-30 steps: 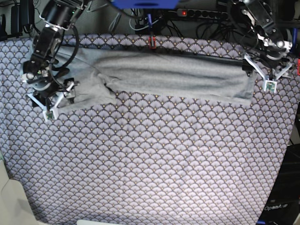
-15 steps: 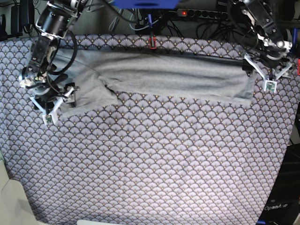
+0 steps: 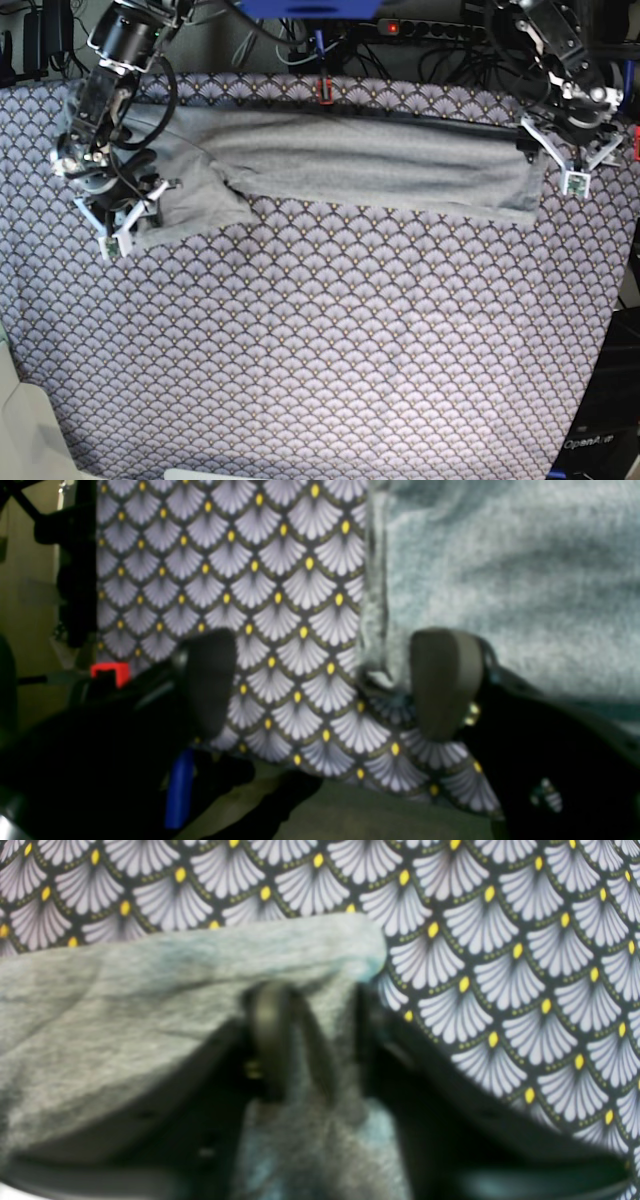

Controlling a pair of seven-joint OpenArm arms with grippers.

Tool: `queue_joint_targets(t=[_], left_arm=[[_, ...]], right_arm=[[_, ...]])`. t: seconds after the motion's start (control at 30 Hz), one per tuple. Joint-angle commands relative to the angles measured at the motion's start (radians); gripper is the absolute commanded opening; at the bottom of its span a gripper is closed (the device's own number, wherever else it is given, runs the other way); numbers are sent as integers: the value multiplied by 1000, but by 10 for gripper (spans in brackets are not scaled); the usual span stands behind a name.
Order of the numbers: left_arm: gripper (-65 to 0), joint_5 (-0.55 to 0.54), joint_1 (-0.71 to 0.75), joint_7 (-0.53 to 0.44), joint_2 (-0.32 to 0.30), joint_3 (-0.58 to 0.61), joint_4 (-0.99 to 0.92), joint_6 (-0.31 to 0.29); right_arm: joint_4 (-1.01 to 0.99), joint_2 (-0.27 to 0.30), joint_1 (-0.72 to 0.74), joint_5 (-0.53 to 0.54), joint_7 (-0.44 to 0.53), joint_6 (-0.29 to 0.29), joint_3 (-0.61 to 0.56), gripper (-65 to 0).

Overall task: Fold the T-shirt properly
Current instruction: 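Move the right gripper down to the bunched sleeve fabric and grasp it, then drag the grasped fabric with the right gripper toward the shirt's folded edge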

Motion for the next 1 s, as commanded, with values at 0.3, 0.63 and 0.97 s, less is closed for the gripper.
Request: queue_joint_targets(t=[0.3,0.63,0.97], left_arm=[[-121,-5,-7,-16,-9,1,17,5],[-121,-5,-7,-16,-11,-1,26,5],[-121,-5,-7,-16,-11,-1,15,5]], right_arm=[[79,0,-40,-18,-39,0,-3,-650],[332,-6,-119,-17,-42,0,-41,-650],[534,-14,-313,-15,-33,0,-144,-650]])
